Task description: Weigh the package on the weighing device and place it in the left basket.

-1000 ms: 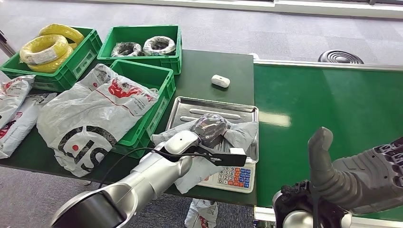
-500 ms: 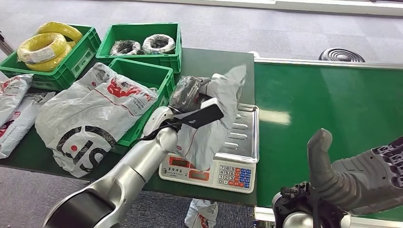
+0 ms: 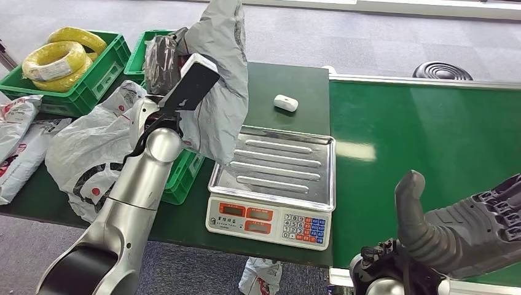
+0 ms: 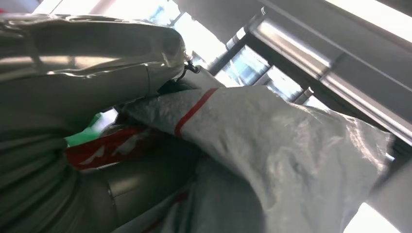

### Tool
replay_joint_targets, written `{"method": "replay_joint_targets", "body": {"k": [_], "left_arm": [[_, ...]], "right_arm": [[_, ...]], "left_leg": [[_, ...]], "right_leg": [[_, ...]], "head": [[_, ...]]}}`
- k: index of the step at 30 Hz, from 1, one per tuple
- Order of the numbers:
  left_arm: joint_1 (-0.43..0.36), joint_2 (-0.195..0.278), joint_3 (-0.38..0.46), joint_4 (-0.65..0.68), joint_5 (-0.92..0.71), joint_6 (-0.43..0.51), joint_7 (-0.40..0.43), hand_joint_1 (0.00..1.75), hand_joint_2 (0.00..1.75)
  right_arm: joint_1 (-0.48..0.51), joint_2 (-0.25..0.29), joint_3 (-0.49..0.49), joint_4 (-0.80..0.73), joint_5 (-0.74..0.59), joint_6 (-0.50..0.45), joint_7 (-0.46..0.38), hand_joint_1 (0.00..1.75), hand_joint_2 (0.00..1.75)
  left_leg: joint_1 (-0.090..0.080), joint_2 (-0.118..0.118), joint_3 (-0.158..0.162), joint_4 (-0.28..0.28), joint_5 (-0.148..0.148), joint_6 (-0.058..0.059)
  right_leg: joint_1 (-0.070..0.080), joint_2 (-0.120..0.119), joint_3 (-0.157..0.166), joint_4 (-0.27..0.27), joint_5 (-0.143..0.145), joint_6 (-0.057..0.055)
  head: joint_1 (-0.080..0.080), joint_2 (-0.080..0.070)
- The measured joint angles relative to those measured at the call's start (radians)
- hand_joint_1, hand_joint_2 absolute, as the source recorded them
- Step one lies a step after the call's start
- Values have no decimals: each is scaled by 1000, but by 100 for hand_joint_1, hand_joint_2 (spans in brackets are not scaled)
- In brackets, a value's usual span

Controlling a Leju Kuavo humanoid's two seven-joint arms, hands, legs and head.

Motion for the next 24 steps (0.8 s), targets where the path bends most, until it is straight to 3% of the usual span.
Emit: {"method": "replay_joint_targets", "body": {"k": [3, 7, 17, 18, 21, 22, 24], "left_arm": [[-101, 78, 69, 172, -66, 154, 101, 175, 175], [-193, 151, 138, 368, -88, 218, 104, 175, 175], [-234, 193, 171, 546, -113, 236, 138, 173, 175], [-234, 193, 172, 555, -116, 236, 146, 164, 175], [-231, 192, 176, 578, -119, 235, 159, 34, 175], [-228, 192, 178, 585, -117, 235, 162, 0, 175], [-223, 189, 184, 597, -104, 233, 163, 0, 87]], "right_arm": [[7, -1, 9, 12, -12, 0, 0, 0, 175], [10, -1, 13, 21, -8, 0, 0, 0, 175], [10, -1, 21, 33, -7, 0, 0, 0, 175], [10, -1, 21, 33, -8, 0, 0, 0, 175], [10, -1, 21, 33, -14, 0, 0, 0, 175], [10, -1, 21, 33, -16, 0, 0, 0, 175], [10, -1, 21, 34, -17, 0, 0, 0, 175]], "left_leg": [[0, 8, 2, 0, 0, -1], [2, 4, 1, 0, 3, -4], [2, 1, -2, 0, 3, -5], [2, 1, -2, 0, 3, -5], [2, 2, -2, 0, 3, -5], [2, 2, -2, 0, 3, -5], [2, 2, -2, 0, 3, -5]], "right_leg": [[1, 7, -3, 1, 2, -3], [3, 4, -4, 2, 2, -4], [3, 2, -4, 2, 2, -4], [3, 2, -4, 2, 2, -4], [3, 2, -4, 2, 2, -4], [3, 2, -5, 2, 2, -5], [3, 2, -5, 2, 2, -5]], "head": [[-1, 0], [-1, 0], [-1, 0], [-1, 0], [-1, 0], [-1, 0], [-1, 0]]}}
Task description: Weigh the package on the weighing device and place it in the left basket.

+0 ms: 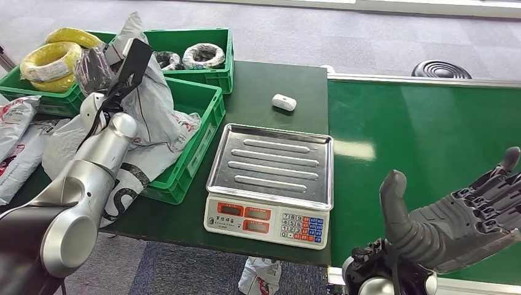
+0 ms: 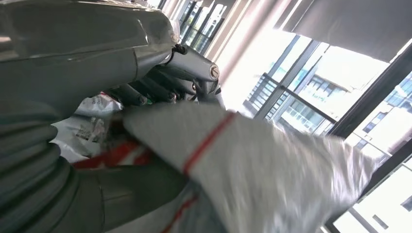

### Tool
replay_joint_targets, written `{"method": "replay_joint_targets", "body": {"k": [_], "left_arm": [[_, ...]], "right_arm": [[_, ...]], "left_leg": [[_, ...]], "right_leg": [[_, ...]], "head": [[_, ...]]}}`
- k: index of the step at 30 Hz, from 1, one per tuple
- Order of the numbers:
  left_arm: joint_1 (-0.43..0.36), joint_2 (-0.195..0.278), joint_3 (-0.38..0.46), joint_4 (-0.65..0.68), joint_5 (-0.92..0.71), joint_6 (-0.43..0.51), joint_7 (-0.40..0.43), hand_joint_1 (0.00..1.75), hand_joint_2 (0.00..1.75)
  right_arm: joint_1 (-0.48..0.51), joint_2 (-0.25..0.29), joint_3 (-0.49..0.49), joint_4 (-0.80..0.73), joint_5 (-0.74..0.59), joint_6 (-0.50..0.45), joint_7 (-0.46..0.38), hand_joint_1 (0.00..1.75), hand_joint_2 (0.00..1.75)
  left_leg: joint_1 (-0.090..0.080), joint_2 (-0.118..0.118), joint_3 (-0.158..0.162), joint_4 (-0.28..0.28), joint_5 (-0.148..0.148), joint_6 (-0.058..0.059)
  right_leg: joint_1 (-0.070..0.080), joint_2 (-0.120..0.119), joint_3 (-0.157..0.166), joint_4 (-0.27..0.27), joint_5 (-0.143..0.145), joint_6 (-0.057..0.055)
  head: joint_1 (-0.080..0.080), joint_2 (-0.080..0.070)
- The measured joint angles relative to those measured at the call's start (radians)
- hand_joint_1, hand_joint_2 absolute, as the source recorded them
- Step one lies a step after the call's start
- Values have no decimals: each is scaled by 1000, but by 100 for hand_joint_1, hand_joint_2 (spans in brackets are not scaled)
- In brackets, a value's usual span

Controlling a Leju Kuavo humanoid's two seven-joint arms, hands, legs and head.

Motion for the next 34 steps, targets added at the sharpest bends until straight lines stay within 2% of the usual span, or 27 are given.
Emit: {"method": "replay_joint_targets", "body": {"k": [2, 5, 9, 12, 14, 17, 21, 26, 34], "left_arm": [[9, -7, 10, 8, 23, -3, -18, 0, 0], [37, -26, 33, 12, 80, -4, -105, 0, 0], [89, -68, 81, 0, 223, -33, -321, 0, 0], [142, -118, 124, -52, 394, -154, -511, 0, 0], [209, -156, 133, -144, 532, -277, -594, 0, 0], [334, -210, 111, -338, 709, -396, -626, 0, 0], [430, -247, 87, -508, 761, -424, -629, 0, 0], [479, -266, 77, -609, 764, -426, -629, 0, 0], [516, -272, 69, -680, 807, -437, -629, 0, 0]], "right_arm": [[0, 0, 0, 1, 1, 0, 0, 0, 175], [2, 0, 0, 2, 3, 0, 0, 0, 175], [6, -2, 1, 3, 4, 0, 0, 0, 175], [6, -2, 2, 11, 3, 0, 0, 0, 175], [5, -3, 2, 23, -1, 0, 0, 0, 175], [5, -5, 2, 46, -7, 0, 0, 0, 175], [5, -5, 2, 65, -8, 0, 0, 0, 175], [5, -6, 2, 77, -8, 0, 0, 0, 175], [5, -6, 2, 91, -24, 0, 0, 0, 175]], "left_leg": [[0, 0, 0, 0, 0, 0], [0, 0, 0, 0, 0, 0], [0, -1, 0, 0, 0, 0], [-1, -1, 0, 0, 0, 0], [-1, 0, 0, 0, -1, 0], [-1, 0, -1, 0, -1, 0], [-1, 0, -1, 0, -1, 0], [0, -1, -1, 0, -1, 0], [0, 0, -1, 0, -1, 0]], "right_leg": [[0, 0, 0, 0, 0, 0], [0, 0, 0, 0, 0, 0], [0, 0, 0, 0, 0, 0], [-1, 0, 0, 0, 0, 0], [-1, 0, 0, -1, 0, 0], [-1, 0, 0, -1, 0, 0], [-1, 0, -1, -1, 0, 0], [0, 0, 0, -1, 0, 0], [0, 0, 0, 0, 0, 0]], "head": [[0, 0], [0, 0], [0, 0], [0, 0], [0, 0], [0, 0], [0, 0], [0, 0], [0, 0]]}}
